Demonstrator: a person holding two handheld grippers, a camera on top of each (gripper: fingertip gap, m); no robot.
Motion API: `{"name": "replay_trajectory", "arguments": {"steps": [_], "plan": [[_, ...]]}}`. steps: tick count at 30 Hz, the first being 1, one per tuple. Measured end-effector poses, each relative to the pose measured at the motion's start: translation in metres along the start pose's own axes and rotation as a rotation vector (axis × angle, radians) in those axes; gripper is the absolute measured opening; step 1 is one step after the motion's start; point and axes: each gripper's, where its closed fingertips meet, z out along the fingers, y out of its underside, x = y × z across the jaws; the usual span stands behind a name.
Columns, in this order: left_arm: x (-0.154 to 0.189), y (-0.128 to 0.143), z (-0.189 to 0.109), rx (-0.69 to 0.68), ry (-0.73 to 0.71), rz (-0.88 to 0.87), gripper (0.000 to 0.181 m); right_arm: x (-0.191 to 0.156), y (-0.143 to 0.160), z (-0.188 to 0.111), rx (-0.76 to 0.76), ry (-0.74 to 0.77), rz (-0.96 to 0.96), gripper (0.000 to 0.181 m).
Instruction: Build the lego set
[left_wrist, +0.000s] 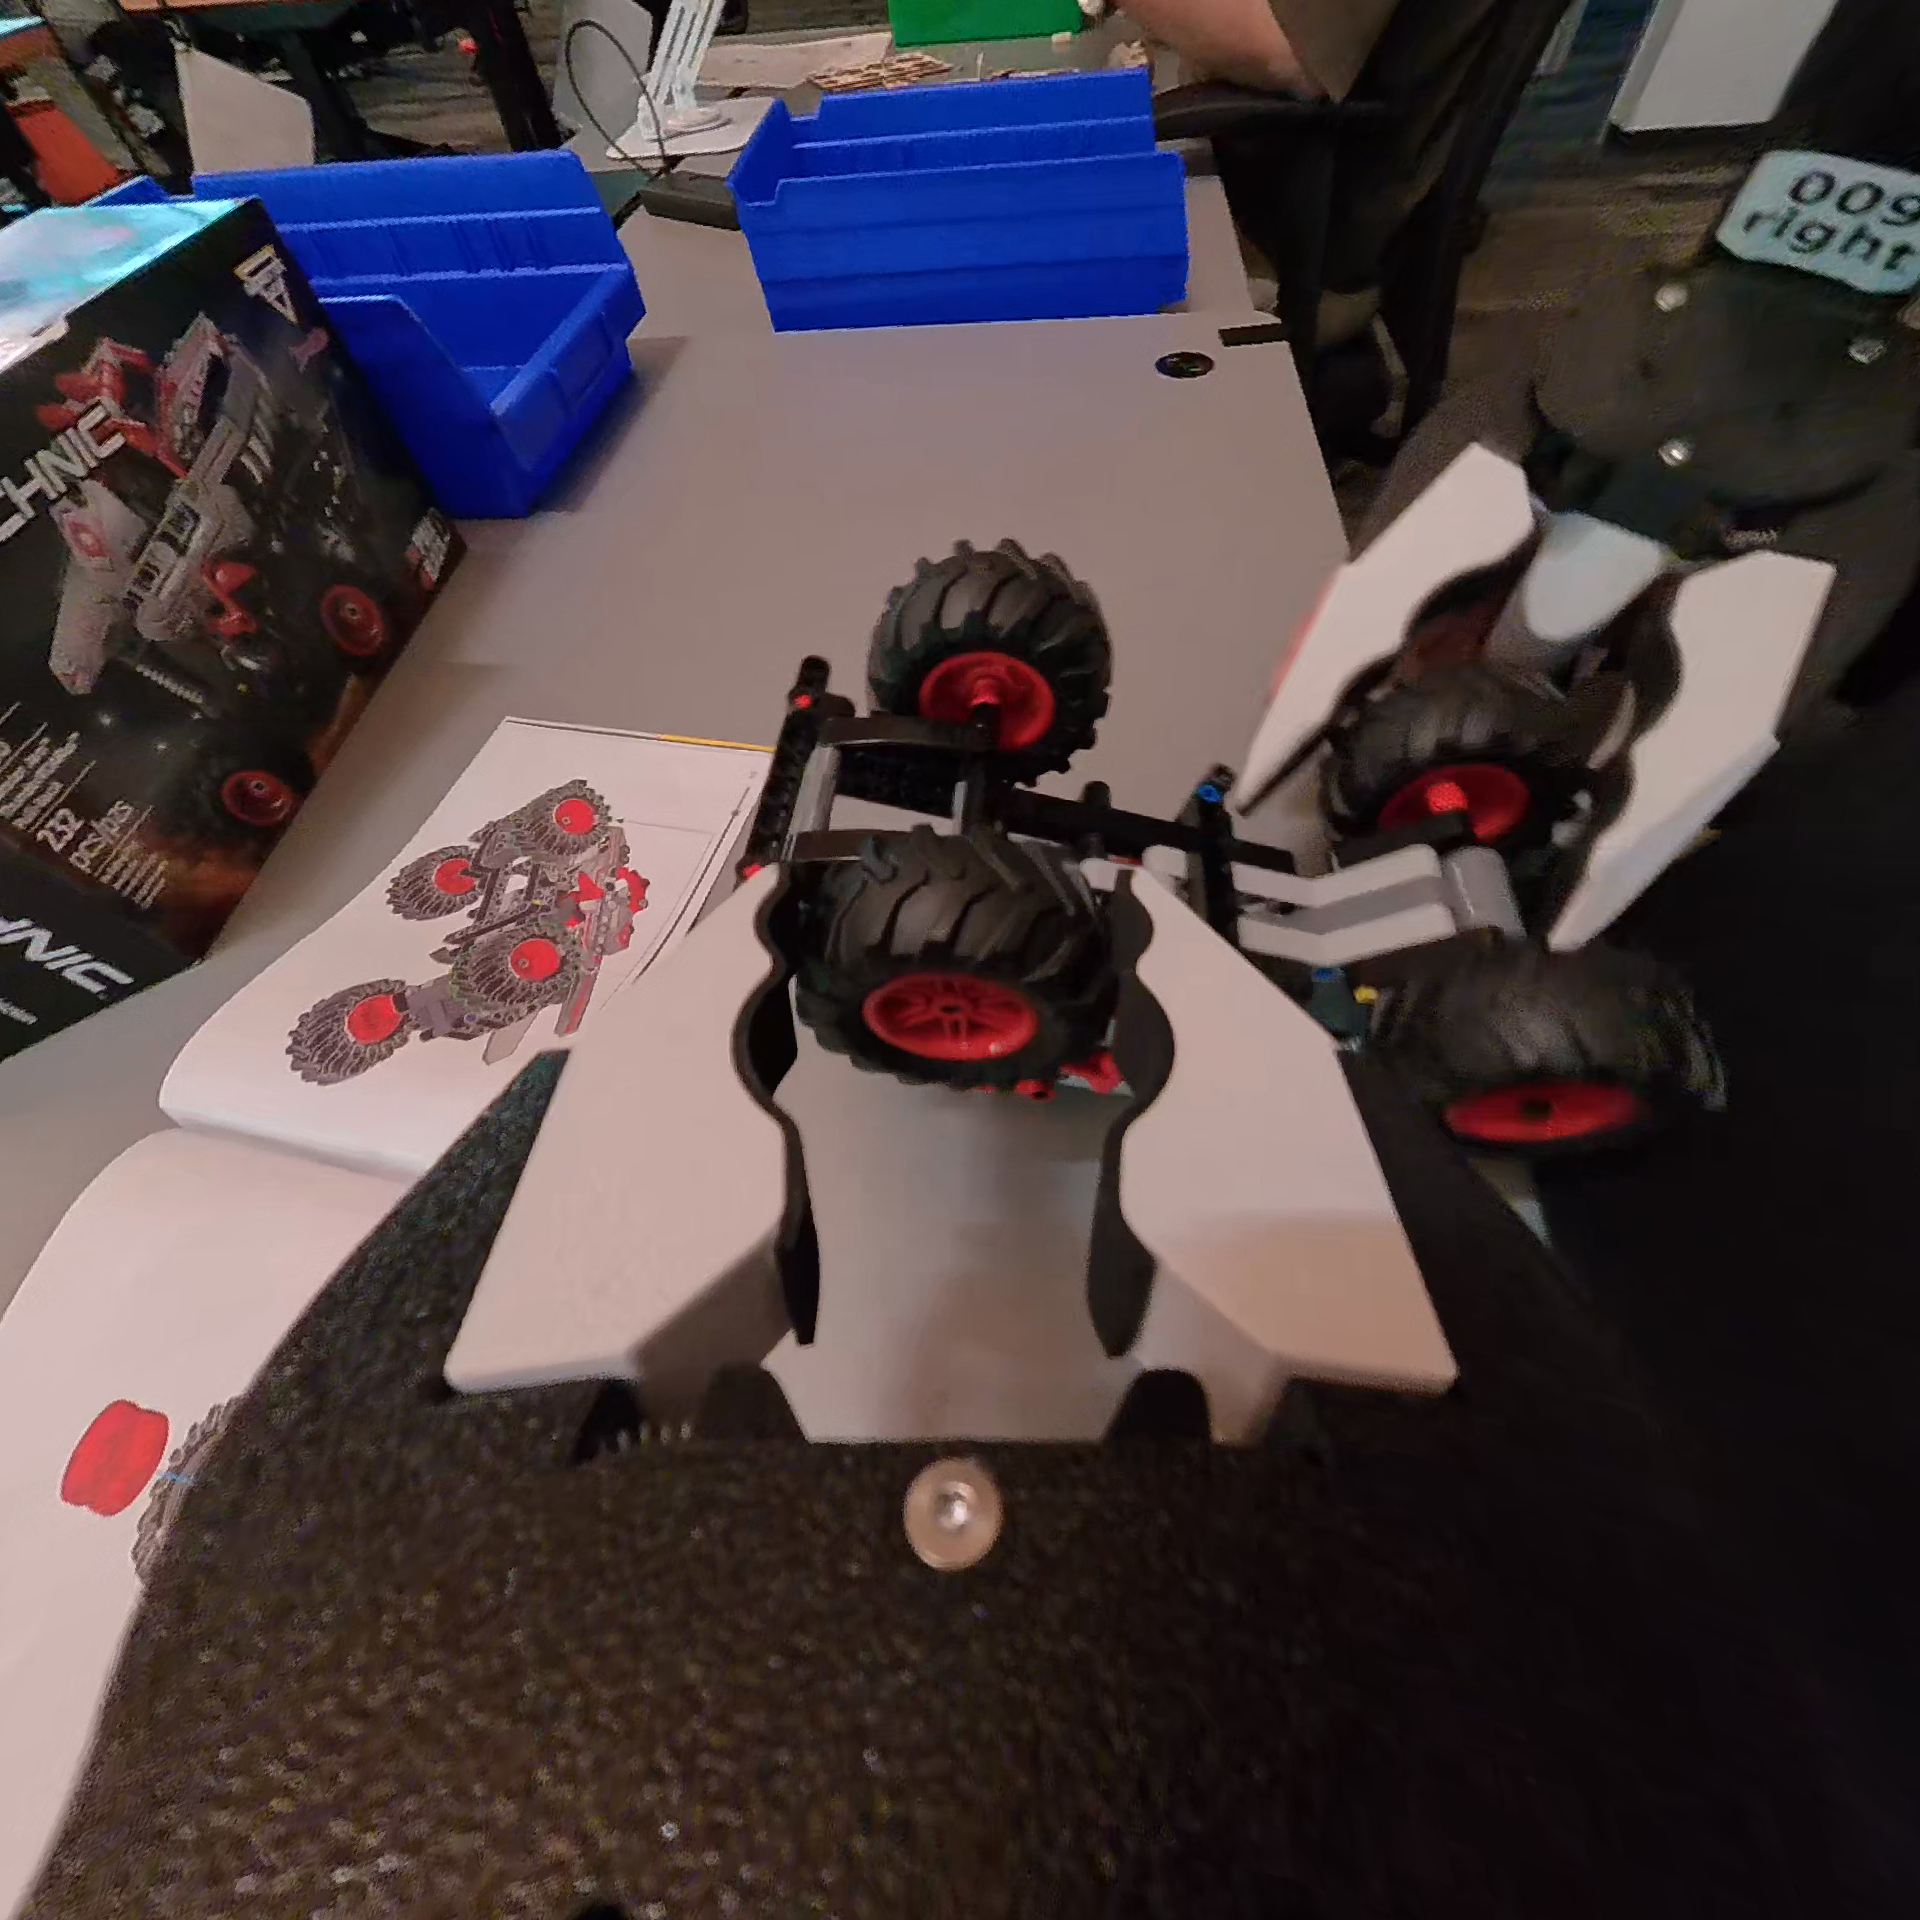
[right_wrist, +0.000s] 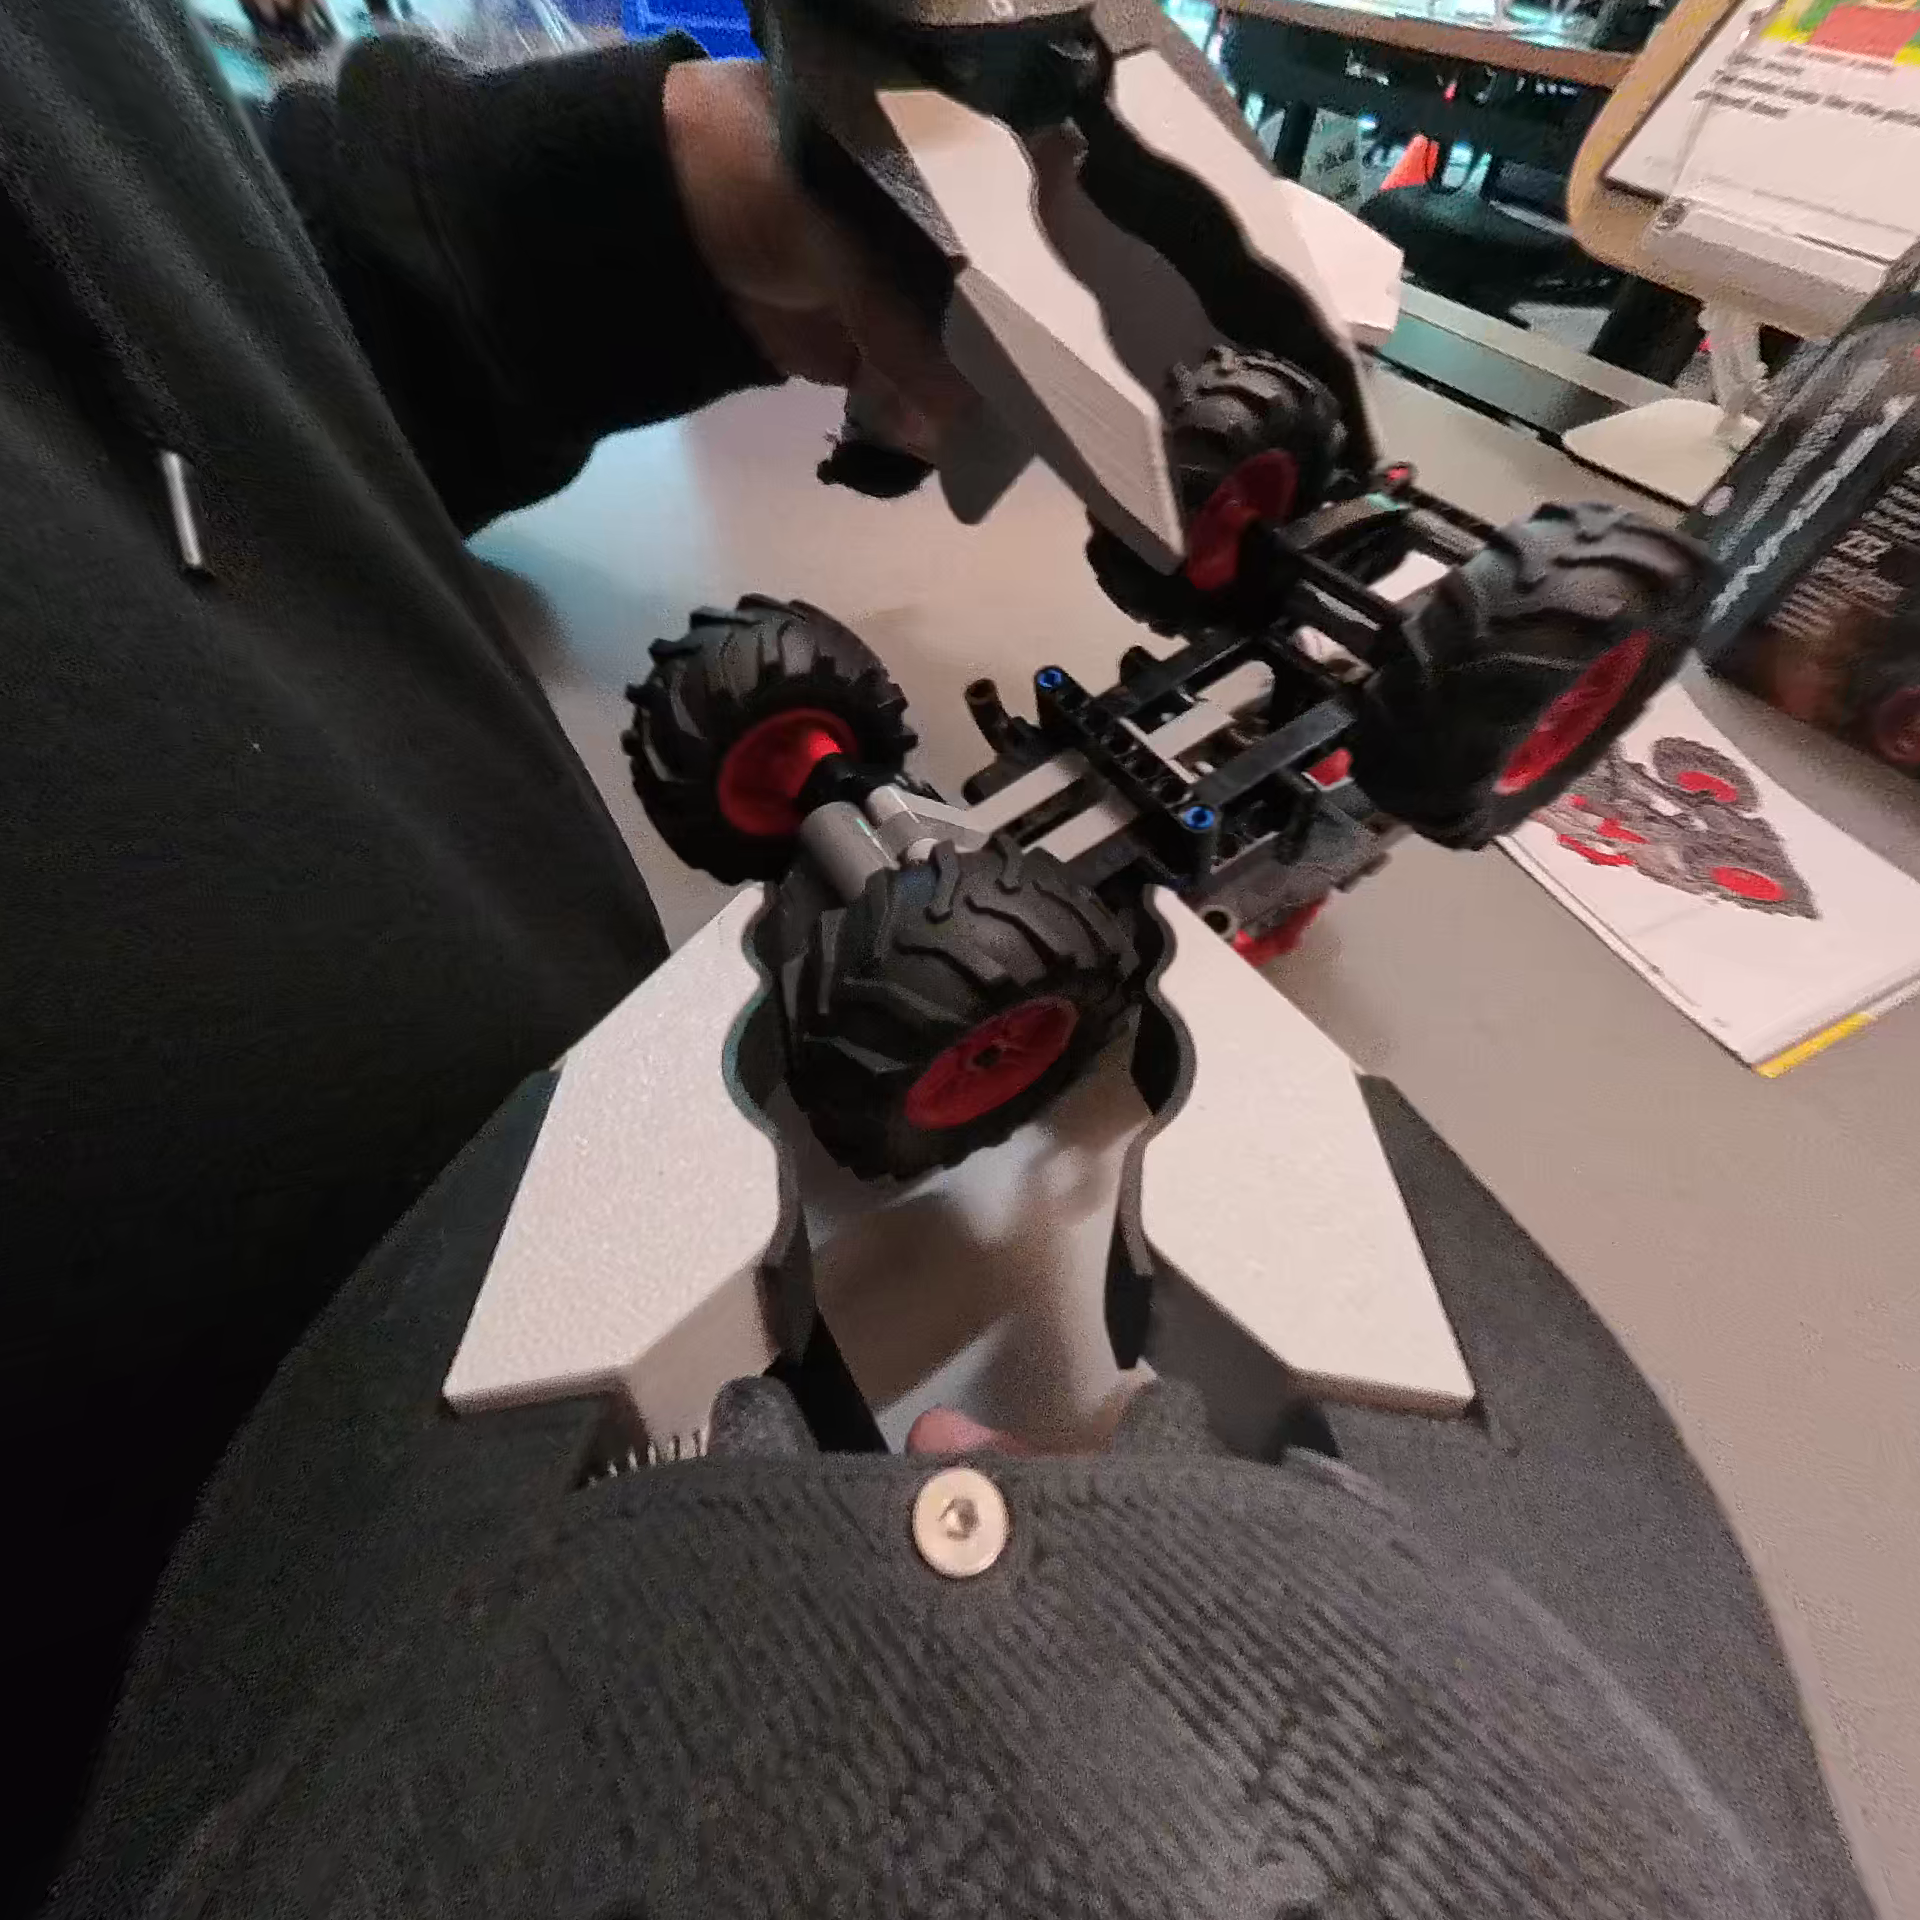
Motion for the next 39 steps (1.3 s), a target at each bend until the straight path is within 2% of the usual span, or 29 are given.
{"name": "replay_trajectory", "arguments": {"steps": [2, 4, 5, 6, 8, 9, 11, 12, 16, 23, 24, 26, 29, 30, 31, 32, 33, 34, 36, 37, 39], "plan": [[0.001, -0.003, 0.001, 0.006, -0.029, -0.031, 0.062, -0.002, 0.001, 0.007, 0.01, 0.017, 0.02, 0.067], [0.015, -0.008, -0.007, 0.031, 0.002, 0.0, 0.075, -0.008, 0.0, 0.007, 0.006, 0.001, 0.024, 0.067], [0.024, -0.012, -0.019, 0.044, 0.036, 0.044, 0.074, -0.012, 0.001, 0.005, 0.0, -0.018, 0.023, 0.067], [0.032, -0.018, -0.032, 0.074, 0.067, 0.077, 0.065, -0.012, 0.001, 0.005, -0.003, -0.015, 0.035, 0.067], [0.059, -0.041, -0.058, 0.222, 0.189, 0.148, 0.026, -0.01, -0.003, 0.008, 0.01, 0.014, 0.056, 0.068], [0.072, -0.049, -0.068, 0.279, 0.247, 0.172, 0.033, -0.01, -0.007, 0.01, 0.033, 0.02, 0.057, 0.063], [0.075, -0.047, -0.076, 0.265, 0.288, 0.15, 0.043, -0.009, -0.005, 0.015, 0.013, 0.032, 0.032, 0.064], [0.064, -0.045, -0.076, 0.249, 0.243, 0.121, 0.049, -0.007, -0.004, 0.016, -0.001, 0.043, 0.018, 0.064], [0.018, -0.041, -0.072, 0.241, 0.005, 0.065, 0.053, -0.007, -0.005, 0.017, -0.002, 0.046, 0.002, 0.063], [0.01, -0.007, -0.026, 0.034, 0.042, 0.184, 0.062, -0.004, -0.006, 0.021, -0.005, 0.063, 0.028, 0.064], [0.011, -0.006, -0.024, 0.03, 0.047, 0.198, 0.07, -0.003, -0.007, 0.022, -0.004, 0.067, 0.033, 0.064], [0.017, -0.005, -0.028, 0.022, 0.067, 0.238, 0.07, -0.003, -0.007, 0.022, -0.008, 0.074, 0.026, 0.063], [0.03, 0.003, -0.037, 0.006, 0.142, 0.268, 0.06, -0.004, -0.008, 0.023, -0.001, 0.068, 0.042, 0.063], [0.042, 0.013, -0.039, -0.036, 0.223, 0.263, 0.054, -0.003, -0.008, 0.024, 0.0, 0.071, 0.042, 0.063], [0.054, 0.029, -0.04, -0.117, 0.308, 0.237, 0.01, -0.001, -0.007, 0.025, -0.004, 0.078, 0.049, 0.064], [0.055, 0.04, -0.037, -0.175, 0.3, 0.227, 0.0, -0.002, -0.009, 0.026, 0.006, 0.068, 0.06, 0.063], [0.049, 0.042, -0.036, -0.173, 0.248, 0.251, 0.0, -0.002, -0.008, 0.026, 0.0, 0.058, 0.064, 0.063], [0.044, 0.034, -0.039, -0.12, 0.207, 0.266, 0.008, -0.003, -0.008, 0.025, 0.002, 0.051, 0.061, 0.063], [0.034, 0.0, -0.054, 0.086, 0.18, 0.185, 0.019, -0.009, -0.012, 0.016, 0.011, -0.015, 0.06, 0.066], [0.026, -0.018, -0.063, 0.193, 0.159, 0.116, 0.036, -0.009, -0.02, 0.006, 0.035, -0.049, 0.061, 0.061], [0.0, -0.038, -0.075, 0.33, 0.059, -0.009, 0.036, 0.008, -0.049, -0.018, 0.159, -0.03, 0.07, 0.053]]}}
